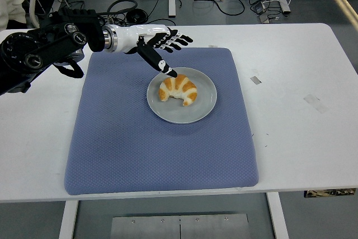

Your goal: Place the bread on the table

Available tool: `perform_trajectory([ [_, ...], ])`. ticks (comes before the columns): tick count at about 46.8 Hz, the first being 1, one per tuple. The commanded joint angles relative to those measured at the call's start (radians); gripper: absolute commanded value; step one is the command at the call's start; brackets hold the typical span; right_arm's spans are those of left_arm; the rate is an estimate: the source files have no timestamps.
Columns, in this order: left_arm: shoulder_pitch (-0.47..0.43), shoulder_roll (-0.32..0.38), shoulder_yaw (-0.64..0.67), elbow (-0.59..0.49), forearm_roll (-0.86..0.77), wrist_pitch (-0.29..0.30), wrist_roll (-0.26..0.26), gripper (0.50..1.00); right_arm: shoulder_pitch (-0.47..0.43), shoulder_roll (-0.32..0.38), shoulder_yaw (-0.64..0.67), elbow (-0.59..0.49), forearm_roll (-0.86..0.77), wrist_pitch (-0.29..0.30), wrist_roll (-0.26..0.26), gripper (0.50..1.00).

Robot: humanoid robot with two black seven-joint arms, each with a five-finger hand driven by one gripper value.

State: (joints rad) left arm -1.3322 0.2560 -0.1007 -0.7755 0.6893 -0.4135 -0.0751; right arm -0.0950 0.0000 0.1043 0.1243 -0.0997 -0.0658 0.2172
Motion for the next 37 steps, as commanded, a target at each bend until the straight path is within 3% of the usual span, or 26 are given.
perform_trajectory([
  [1,-0.004,0.012,0.035,-0.001,0.003,-0.008,0.000,0.971,0.000,0.000,0.000,0.000,0.000,0.000,0.001,1.000],
  [19,-0.009,0.019,0.091,0.001,0.006,-0.016,-0.017,0.972,0.000,0.000,0.000,0.000,0.000,0.000,0.001,1.000],
  [37,0.010,-0.014,0.142,0.007,0.010,0.012,-0.012,0.966,0.000,0.000,0.000,0.000,0.000,0.000,0.001,1.000],
])
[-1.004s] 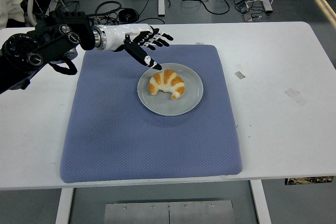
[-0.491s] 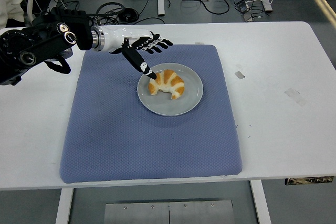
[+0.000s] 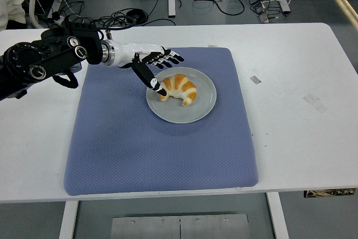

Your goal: Place the bread on the table

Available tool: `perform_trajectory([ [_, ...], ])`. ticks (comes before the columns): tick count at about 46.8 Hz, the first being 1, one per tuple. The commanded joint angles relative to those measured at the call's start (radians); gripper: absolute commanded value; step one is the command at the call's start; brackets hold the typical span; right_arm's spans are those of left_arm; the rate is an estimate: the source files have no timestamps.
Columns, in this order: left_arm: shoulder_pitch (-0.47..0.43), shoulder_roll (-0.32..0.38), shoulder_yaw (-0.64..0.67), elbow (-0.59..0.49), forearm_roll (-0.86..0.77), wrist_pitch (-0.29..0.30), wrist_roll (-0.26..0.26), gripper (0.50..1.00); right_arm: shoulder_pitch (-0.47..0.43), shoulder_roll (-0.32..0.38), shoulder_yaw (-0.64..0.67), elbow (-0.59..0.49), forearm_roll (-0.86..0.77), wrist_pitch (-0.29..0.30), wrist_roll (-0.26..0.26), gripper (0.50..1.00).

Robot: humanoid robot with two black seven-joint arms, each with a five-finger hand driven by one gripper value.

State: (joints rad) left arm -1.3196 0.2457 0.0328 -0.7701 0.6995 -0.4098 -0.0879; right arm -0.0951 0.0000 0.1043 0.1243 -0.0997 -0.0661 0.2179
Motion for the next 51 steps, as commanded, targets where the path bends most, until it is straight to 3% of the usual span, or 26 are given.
perform_trajectory([
  [1,-0.003,-0.003,0.012,0.002,0.000,0.012,0.000,0.966,0.000,0.000,0.000,0.000,0.000,0.000,0.000,1.000],
  [32,0.023,-0.037,0.061,0.009,-0.002,0.095,0.000,0.946,0.000,0.000,0.000,0.000,0.000,0.000,0.000,1.000],
  [39,0.022,-0.037,0.061,0.009,-0.002,0.106,-0.001,0.874,0.000,0.000,0.000,0.000,0.000,0.000,0.000,1.000],
  [43,0.020,-0.039,0.062,0.009,0.000,0.106,-0.001,0.756,0.000,0.000,0.000,0.000,0.000,0.000,0.000,1.000],
  [51,0.014,-0.039,0.064,0.009,0.000,0.108,-0.001,0.742,0.000,0.000,0.000,0.000,0.000,0.000,-0.002,1.000],
])
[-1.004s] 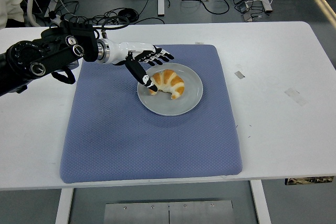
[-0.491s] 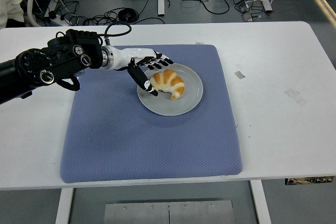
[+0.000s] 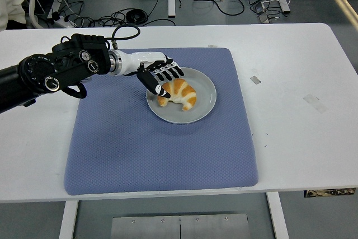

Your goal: Place the bread on the table

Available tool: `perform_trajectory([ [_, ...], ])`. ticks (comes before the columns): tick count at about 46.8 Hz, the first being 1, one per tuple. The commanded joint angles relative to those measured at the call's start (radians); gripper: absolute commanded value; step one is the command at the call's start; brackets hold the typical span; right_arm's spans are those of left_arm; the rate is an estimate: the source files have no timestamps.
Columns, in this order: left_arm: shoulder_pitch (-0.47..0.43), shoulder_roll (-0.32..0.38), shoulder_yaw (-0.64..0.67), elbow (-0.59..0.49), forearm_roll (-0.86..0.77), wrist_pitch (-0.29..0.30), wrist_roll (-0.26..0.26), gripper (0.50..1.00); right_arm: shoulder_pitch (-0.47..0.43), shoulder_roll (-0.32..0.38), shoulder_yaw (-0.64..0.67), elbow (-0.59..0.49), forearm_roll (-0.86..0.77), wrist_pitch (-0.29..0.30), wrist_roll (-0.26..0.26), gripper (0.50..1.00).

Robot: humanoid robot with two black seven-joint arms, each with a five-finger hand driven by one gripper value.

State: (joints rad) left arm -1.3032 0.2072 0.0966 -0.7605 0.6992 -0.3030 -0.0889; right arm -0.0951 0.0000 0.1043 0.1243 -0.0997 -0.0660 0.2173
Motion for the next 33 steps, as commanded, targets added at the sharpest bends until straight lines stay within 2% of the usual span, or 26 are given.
perform_trajectory([
  [1,-0.002,0.000,0.000,0.000,0.000,0.001,0.000,0.742,0.000,0.000,0.000,0.000,0.000,0.000,0.001,1.000],
  [9,-0.002,0.000,0.008,0.000,0.000,0.001,0.000,0.746,0.000,0.000,0.000,0.000,0.000,0.000,0.001,1.000],
  [17,-0.010,0.000,0.044,-0.003,0.000,-0.004,0.000,0.775,0.000,0.000,0.000,0.000,0.000,0.000,0.001,1.000],
  [25,-0.030,0.000,0.063,-0.003,-0.001,-0.002,0.001,0.775,0.000,0.000,0.000,0.000,0.000,0.000,0.001,1.000],
  [33,-0.030,0.001,0.054,-0.002,-0.010,-0.002,0.003,0.833,0.000,0.000,0.000,0.000,0.000,0.000,0.001,1.000],
])
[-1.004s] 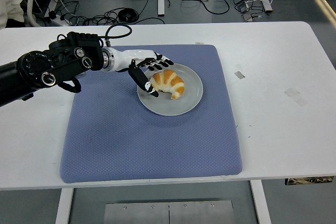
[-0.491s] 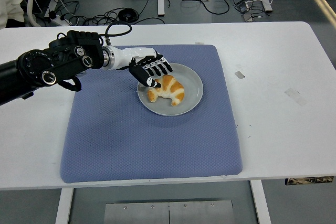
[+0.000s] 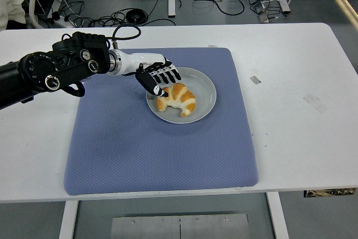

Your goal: Place the bread on the table

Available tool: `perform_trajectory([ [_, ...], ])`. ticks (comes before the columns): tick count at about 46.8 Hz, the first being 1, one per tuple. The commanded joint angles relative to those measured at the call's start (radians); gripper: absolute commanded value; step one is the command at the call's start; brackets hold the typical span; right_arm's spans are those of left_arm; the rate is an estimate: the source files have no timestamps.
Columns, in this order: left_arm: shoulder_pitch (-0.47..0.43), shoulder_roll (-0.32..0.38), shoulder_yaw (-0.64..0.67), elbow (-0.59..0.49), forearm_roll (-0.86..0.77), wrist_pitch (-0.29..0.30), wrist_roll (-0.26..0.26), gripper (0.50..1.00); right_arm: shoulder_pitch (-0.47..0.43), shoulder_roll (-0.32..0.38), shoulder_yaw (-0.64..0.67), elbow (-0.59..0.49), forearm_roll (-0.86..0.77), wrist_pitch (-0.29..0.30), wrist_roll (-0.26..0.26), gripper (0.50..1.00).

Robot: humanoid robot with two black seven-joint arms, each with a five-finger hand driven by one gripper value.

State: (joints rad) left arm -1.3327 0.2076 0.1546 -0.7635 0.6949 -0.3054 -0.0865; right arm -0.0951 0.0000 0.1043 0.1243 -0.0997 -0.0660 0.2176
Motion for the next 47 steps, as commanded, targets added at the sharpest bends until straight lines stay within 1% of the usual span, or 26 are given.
perform_trajectory([
  [1,0.000,0.001,-0.004,0.001,-0.009,0.002,0.002,0.843,0.000,0.000,0.000,0.000,0.000,0.000,0.000,1.000],
  [5,-0.002,0.003,-0.007,0.003,-0.014,0.003,0.004,0.881,0.000,0.000,0.000,0.000,0.000,0.000,0.000,1.000],
  [8,-0.002,0.004,-0.013,0.003,-0.014,0.003,0.002,0.896,0.000,0.000,0.000,0.000,0.000,0.000,0.000,1.000],
  [20,0.007,0.003,-0.044,0.000,-0.011,0.002,0.001,0.898,0.000,0.000,0.000,0.000,0.000,0.000,-0.001,1.000],
  [31,0.001,-0.020,-0.044,-0.027,0.000,-0.003,0.002,0.896,0.000,0.000,0.000,0.000,0.000,0.000,0.000,1.000],
  [36,-0.003,-0.019,-0.044,-0.043,0.002,-0.015,0.004,0.896,0.000,0.000,0.000,0.000,0.000,0.000,0.000,1.000],
  [47,-0.008,-0.019,-0.032,-0.050,0.005,-0.015,0.010,0.896,0.000,0.000,0.000,0.000,0.000,0.000,0.000,1.000],
])
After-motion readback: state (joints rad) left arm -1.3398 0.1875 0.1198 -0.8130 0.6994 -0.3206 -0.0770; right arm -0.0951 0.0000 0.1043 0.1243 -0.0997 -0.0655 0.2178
